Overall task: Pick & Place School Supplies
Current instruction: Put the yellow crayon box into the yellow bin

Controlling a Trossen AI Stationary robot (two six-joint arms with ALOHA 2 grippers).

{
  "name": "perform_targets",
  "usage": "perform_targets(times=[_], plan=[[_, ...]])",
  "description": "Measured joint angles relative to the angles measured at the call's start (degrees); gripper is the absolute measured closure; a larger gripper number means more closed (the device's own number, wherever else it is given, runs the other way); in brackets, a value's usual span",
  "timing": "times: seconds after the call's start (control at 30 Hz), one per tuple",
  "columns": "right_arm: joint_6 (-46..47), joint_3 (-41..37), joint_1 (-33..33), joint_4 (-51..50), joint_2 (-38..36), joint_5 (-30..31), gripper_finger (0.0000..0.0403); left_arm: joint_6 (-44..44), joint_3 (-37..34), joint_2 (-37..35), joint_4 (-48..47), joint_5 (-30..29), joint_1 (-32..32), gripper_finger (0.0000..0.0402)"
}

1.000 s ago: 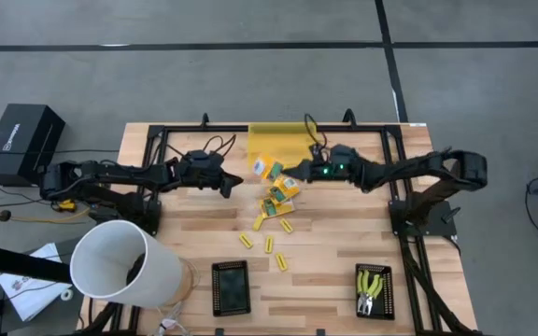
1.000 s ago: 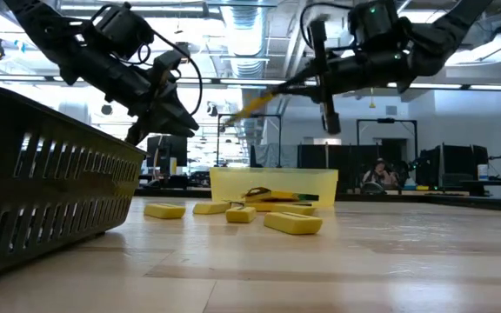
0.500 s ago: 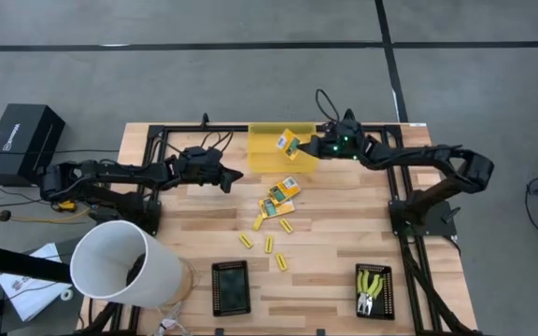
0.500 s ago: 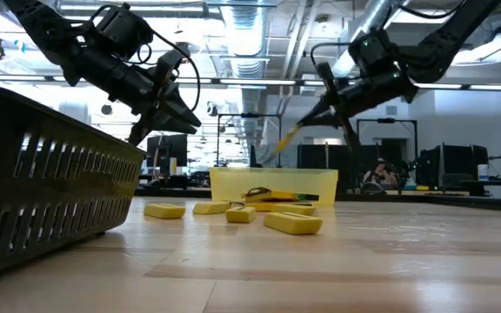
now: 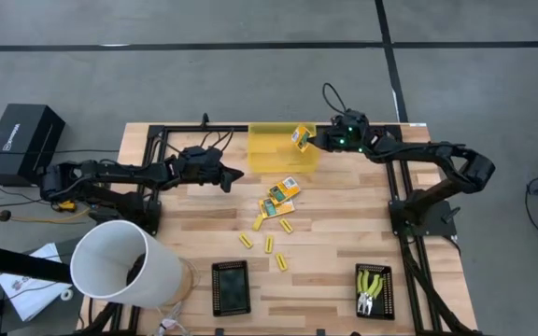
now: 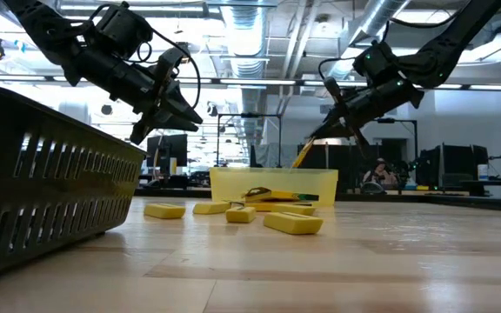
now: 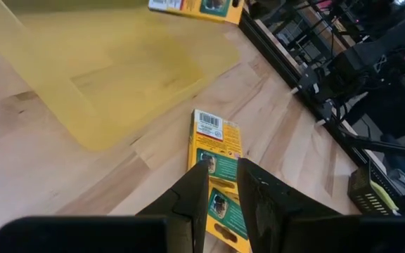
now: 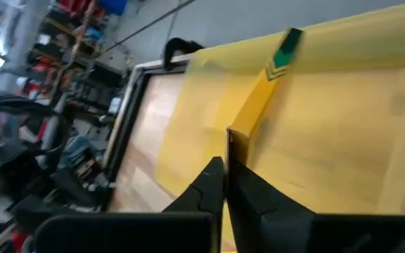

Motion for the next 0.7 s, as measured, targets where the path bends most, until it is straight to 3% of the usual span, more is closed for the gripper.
perform_targets(times=[0.1, 0.43, 0.57, 0.7], plan=[[-0.2, 0.0, -0.8, 1.0, 0.0, -3.0, 0.0349, 0.0, 0.0, 0.0, 0.1, 0.0, 0.0, 0.033], [2.9, 0.0, -0.9, 8.0, 0.0, -3.2, 0.0196, -0.2, 0.0, 0.0, 0.7, 0.0, 0.0, 0.033], [6.7, 0.0, -1.2, 15.2, 0.0, -5.0, 0.0173, -0.2, 0.0, 0.0, 1.0, 0.0, 0.0, 0.033], [11.1, 0.2, -0.9, 20.3, -0.9, -12.0, 0.0178, -0.2, 0.0, 0.0, 1.0, 0.7, 0.0, 0.033]])
